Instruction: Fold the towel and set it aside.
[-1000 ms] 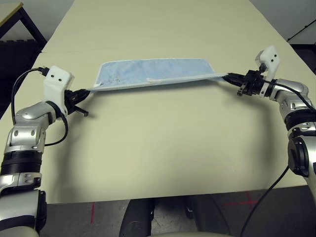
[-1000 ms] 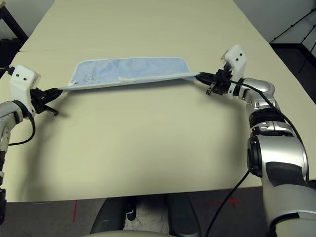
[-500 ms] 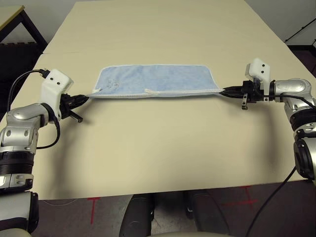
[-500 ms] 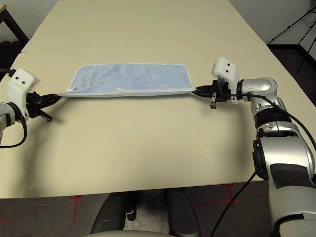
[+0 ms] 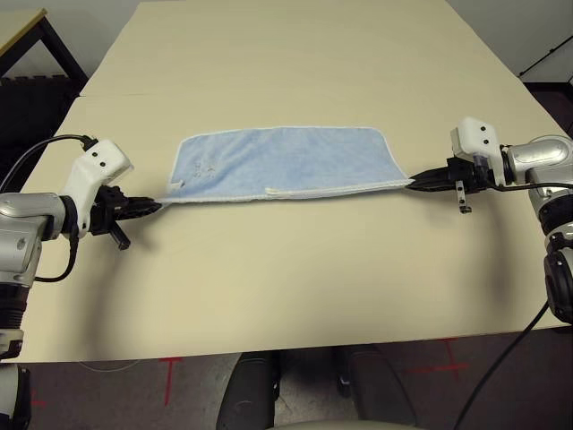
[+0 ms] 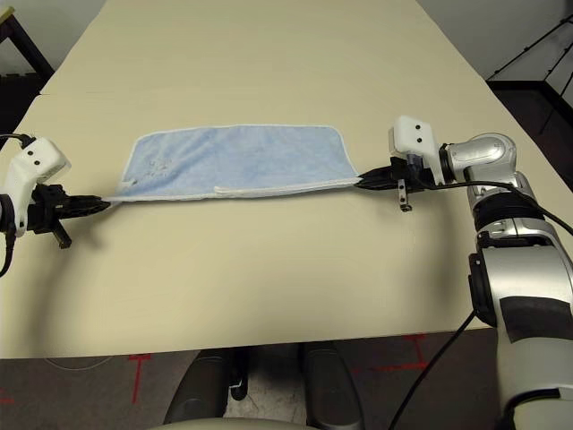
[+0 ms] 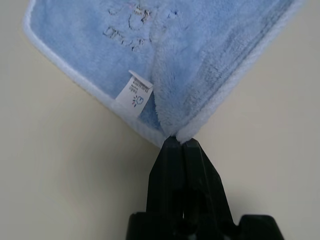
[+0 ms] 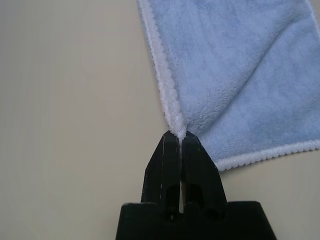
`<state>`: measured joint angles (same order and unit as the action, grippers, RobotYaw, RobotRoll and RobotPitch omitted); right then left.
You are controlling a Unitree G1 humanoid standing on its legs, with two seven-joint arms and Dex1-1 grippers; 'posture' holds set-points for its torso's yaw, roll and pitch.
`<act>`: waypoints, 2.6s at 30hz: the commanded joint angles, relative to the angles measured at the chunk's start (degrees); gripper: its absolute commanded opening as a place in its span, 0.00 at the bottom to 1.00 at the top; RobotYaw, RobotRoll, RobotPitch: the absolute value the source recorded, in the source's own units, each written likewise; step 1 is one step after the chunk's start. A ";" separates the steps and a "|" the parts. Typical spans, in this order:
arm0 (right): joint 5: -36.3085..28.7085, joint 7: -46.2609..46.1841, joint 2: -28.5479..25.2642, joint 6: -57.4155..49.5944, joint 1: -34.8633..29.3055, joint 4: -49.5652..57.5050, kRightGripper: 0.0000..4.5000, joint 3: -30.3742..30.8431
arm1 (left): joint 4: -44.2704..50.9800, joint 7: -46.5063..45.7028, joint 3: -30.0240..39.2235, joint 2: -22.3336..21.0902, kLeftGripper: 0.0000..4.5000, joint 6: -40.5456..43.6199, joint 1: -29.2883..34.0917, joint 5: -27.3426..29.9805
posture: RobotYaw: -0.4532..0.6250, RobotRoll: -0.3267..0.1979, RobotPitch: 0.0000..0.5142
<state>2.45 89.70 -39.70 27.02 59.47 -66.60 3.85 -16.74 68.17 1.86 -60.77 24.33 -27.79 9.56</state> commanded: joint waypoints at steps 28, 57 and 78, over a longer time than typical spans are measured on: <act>14.64 -33.55 3.20 -4.29 9.53 -7.74 0.00 6.49 | -40.67 -21.04 -7.38 12.05 0.00 -24.71 -31.73 -15.92 | 0.41 0.62 0.51; 19.77 -59.76 9.33 -16.21 15.69 -9.82 0.00 8.13 | -52.23 -34.16 -7.79 15.34 0.00 -25.86 -39.31 -18.29 | 0.41 0.62 0.54; 20.00 -66.88 11.50 -16.25 15.79 -9.78 0.00 8.31 | -54.17 -38.64 -7.63 18.08 0.00 -25.66 -38.98 -19.03 | 0.40 0.62 0.53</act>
<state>21.85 24.24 -27.70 11.72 75.74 -74.76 12.23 -68.95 30.39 -6.11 -42.17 -2.17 -67.20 -8.25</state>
